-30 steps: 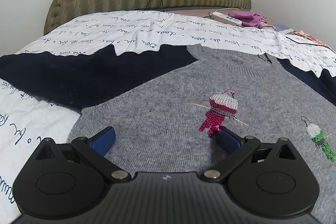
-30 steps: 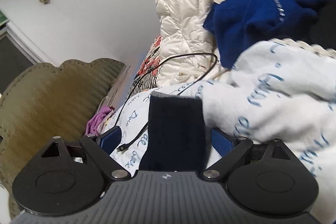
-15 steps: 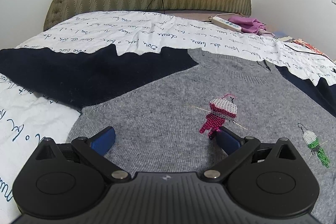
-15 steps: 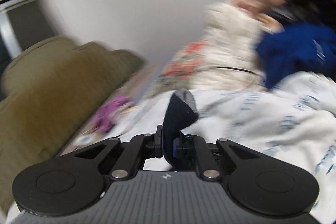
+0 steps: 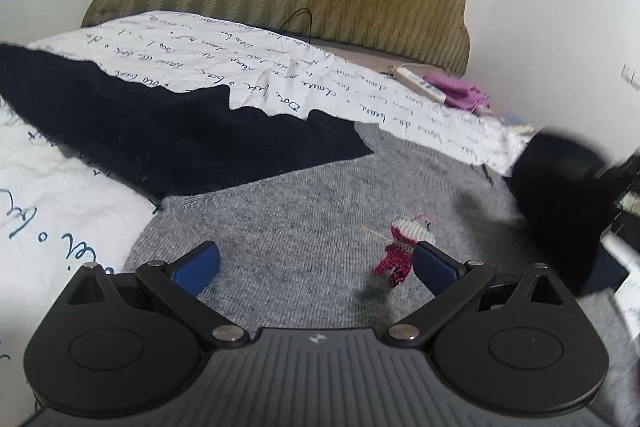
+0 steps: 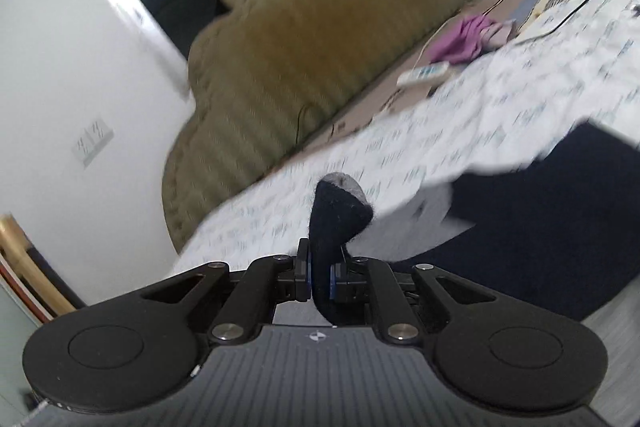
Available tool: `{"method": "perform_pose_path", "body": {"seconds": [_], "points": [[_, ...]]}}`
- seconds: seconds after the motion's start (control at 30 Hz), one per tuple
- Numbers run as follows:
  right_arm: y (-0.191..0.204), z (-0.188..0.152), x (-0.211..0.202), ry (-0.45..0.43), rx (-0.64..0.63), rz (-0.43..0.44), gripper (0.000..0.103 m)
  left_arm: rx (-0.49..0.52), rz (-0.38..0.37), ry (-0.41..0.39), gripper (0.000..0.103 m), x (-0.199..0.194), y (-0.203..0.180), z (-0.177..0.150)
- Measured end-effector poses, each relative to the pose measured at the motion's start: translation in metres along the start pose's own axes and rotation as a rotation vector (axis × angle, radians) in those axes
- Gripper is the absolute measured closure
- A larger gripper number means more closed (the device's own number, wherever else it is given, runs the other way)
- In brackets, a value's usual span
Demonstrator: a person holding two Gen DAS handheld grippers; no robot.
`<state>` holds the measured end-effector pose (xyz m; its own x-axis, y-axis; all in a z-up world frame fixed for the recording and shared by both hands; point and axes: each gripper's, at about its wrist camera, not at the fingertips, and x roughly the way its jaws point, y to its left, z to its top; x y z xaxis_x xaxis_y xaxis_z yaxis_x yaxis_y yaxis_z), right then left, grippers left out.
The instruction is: Fold small clothes
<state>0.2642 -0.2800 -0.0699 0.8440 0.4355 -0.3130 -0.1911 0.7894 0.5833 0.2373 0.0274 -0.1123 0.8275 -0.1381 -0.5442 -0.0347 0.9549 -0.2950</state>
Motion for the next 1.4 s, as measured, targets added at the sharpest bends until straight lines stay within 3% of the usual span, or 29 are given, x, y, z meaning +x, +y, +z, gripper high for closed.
{"method": "perform_pose_path", "body": {"seconds": [0.03,0.07,0.13,0.27,0.47,0.5,0.57,0.63,0.7,0.77,0.83,0.9,0.93,0.97,1.03,1.13,1.17,1.2,1.4], "points": [[0.006,-0.01,0.005,0.015,-0.004,-0.011,0.079,-0.015,-0.011,-0.004,0.0,0.0,0.003,0.0],[0.008,-0.018,0.012,0.052,0.007,-0.026,0.053,-0.022,-0.017,-0.007,0.0,-0.001,0.004,0.0],[0.008,-0.026,0.015,0.134,0.047,-0.021,0.029,-0.025,-0.019,-0.008,0.0,0.0,0.004,0.001],[0.0,-0.033,-0.029,0.037,0.079,-0.03,0.031,-0.025,-0.019,-0.008,0.0,0.0,0.004,0.001],[-0.027,-0.054,-0.078,-0.012,0.038,-0.19,0.03,0.016,0.007,0.036,0.0,-0.002,-0.008,0.007],[-0.035,-0.061,-0.081,-0.008,0.049,-0.202,0.031,-0.011,-0.014,0.051,0.0,-0.006,-0.008,0.01],[-0.044,-0.067,-0.079,-0.025,0.089,-0.174,0.026,-0.167,-0.122,0.09,0.0,-0.014,-0.004,0.014],[-0.05,-0.067,-0.074,-0.028,0.101,-0.152,0.024,-0.365,-0.256,0.175,0.0,-0.01,0.002,0.013],[-0.054,-0.066,-0.07,-0.025,0.099,-0.147,0.022,-0.485,-0.336,0.25,0.0,0.001,0.002,0.011],[-0.055,-0.066,-0.071,-0.028,0.101,-0.135,0.022,-0.518,-0.377,0.276,0.0,0.01,-0.004,0.011],[-0.056,-0.065,-0.069,-0.033,0.114,-0.125,0.022,-0.481,-0.367,0.295,0.001,0.019,-0.014,0.012],[-0.056,-0.065,-0.068,-0.035,0.121,-0.12,0.022,-0.44,-0.333,0.29,0.009,0.024,-0.022,0.015],[-0.056,-0.065,-0.067,-0.035,0.121,-0.119,0.022,-0.41,-0.314,0.285,0.023,0.025,-0.027,0.017],[-0.056,-0.065,-0.067,-0.035,0.121,-0.118,0.022,-0.372,-0.291,0.285,0.046,0.028,-0.032,0.017],[-0.057,-0.064,-0.065,-0.036,0.125,-0.115,0.021,-0.3,-0.233,0.309,0.068,0.035,-0.04,0.019],[-0.058,-0.064,-0.066,-0.038,0.132,-0.109,0.021,-0.202,-0.194,0.305,0.074,0.035,-0.052,0.023],[-0.059,-0.065,-0.066,-0.039,0.134,-0.107,0.021,-0.166,-0.178,0.298,0.088,0.034,-0.055,0.024],[-0.059,-0.065,-0.066,-0.04,0.136,-0.106,0.021,-0.126,-0.157,0.29,0.094,0.033,-0.059,0.027],[-0.059,-0.065,-0.066,-0.042,0.137,-0.107,0.021,0.018,-0.121,0.131,0.097,0.004,-0.059,0.063]]}}
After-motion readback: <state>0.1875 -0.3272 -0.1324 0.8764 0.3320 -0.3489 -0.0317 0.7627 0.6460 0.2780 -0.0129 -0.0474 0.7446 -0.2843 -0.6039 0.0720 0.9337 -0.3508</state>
